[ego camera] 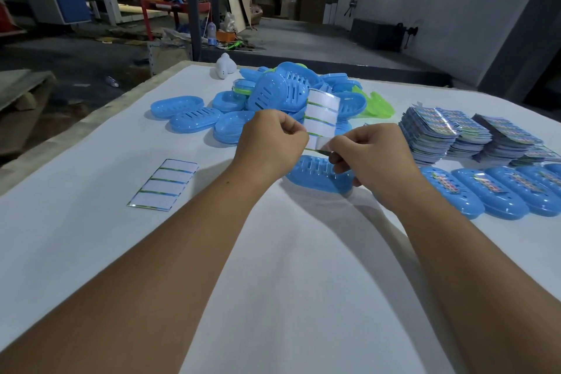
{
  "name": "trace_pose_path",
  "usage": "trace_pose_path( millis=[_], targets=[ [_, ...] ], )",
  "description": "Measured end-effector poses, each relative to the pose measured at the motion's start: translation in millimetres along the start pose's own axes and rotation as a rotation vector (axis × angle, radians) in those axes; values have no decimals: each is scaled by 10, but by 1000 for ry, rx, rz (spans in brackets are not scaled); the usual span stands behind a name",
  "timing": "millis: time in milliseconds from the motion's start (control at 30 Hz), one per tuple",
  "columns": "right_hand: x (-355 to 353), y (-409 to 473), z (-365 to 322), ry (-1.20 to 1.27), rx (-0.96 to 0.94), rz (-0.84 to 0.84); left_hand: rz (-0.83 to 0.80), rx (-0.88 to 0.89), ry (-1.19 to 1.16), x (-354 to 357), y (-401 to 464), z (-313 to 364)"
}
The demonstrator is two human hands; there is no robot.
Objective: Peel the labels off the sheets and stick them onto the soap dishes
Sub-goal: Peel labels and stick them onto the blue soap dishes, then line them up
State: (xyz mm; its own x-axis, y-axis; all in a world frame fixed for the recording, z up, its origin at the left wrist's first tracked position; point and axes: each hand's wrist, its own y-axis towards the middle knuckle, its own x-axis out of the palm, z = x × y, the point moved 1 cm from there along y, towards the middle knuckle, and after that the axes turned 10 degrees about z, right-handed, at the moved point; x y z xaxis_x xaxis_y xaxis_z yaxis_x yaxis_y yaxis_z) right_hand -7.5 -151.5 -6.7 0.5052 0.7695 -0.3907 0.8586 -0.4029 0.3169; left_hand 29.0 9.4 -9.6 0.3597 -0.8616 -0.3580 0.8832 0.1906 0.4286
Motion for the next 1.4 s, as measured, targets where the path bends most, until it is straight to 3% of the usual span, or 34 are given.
trace_pose_path(
  millis=[400, 767, 933, 1033, 1200, 1400],
  targets=[
    [-108, -17, -43, 165, 197, -34, 87, 15, 406, -191, 126, -57],
    [-105, -10, -42, 172, 199, -58, -200, 10, 936, -378, 110, -140],
    [-62, 3, -7, 140, 142, -39, -192, 39, 1083, -435, 88, -136],
    [-31, 16, 20, 118, 106, -4, -160, 26, 900, -414, 99, -91],
    [-1, 4, -9, 87, 37, 22, -187, 12, 95, -182, -24, 104],
    [-1, -13, -27, 71, -15, 5, -285, -38, -121, -70, -125, 146]
  ],
)
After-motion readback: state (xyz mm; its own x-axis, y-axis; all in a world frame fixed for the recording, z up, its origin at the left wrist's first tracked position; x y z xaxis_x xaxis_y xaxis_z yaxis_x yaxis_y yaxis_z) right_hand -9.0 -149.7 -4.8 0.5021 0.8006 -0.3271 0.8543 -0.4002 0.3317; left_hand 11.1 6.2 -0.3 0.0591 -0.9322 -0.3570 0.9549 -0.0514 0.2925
